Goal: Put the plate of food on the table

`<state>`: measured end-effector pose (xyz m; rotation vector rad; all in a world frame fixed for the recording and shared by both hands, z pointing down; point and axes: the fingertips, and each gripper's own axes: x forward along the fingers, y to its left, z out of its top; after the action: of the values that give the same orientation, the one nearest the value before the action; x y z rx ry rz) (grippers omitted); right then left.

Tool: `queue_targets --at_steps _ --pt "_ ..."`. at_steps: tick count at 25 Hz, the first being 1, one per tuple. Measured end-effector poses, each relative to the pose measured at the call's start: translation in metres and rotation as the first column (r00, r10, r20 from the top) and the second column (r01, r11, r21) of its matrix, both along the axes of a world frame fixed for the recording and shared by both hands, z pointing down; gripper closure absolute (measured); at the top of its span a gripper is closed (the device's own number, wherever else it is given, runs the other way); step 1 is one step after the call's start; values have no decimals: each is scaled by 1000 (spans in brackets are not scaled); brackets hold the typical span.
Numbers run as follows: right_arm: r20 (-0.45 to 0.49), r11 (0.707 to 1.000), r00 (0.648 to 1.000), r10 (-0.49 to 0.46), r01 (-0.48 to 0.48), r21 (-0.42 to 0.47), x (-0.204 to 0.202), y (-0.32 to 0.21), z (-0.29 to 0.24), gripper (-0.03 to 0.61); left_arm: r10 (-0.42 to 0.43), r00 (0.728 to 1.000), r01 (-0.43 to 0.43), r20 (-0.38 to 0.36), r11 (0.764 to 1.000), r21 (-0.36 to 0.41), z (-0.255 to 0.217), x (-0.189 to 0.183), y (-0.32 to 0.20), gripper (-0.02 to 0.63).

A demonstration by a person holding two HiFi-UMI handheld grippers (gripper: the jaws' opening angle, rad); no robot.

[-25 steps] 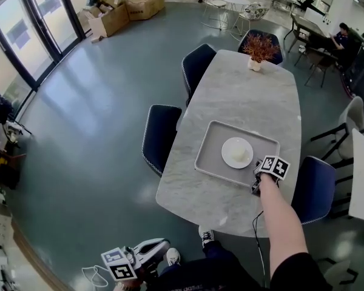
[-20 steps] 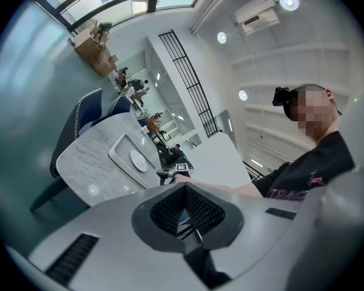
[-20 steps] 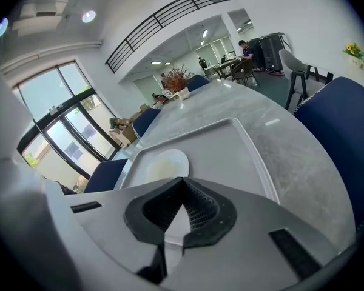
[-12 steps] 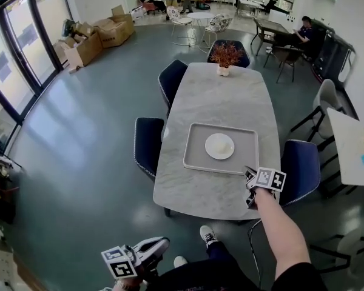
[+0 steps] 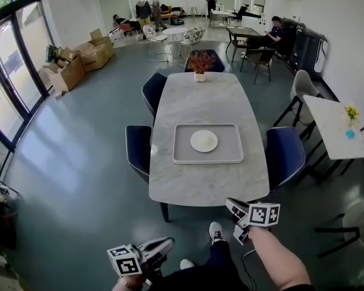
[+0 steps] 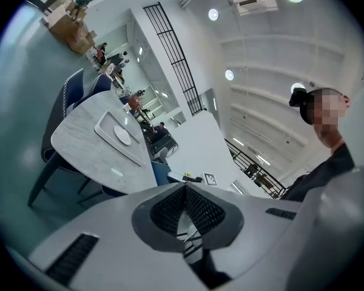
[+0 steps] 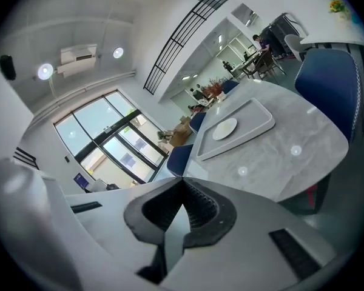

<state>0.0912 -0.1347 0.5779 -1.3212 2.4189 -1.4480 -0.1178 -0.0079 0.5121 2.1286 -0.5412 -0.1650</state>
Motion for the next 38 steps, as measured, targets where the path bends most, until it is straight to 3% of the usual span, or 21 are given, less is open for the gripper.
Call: queue_targets --at_steps 5,14,24,38 --pt "91 998 994 -55 51 40 -32 80 -21 566 50 999 -50 -16 999 -7 -1 13 17 607" --pt "114 983 981 -155 142 113 -69 175 -47 566 95 995 -95 -42 995 -1 -3 39 31 607" --pt "96 967 979 -181 159 202 -82 199 -52 568 140 989 -141 -44 990 -9 4 46 40 607" --pt "112 963 972 -209 185 194 -92 202 -49 568 125 991 -126 -39 992 -9 6 36 48 607"
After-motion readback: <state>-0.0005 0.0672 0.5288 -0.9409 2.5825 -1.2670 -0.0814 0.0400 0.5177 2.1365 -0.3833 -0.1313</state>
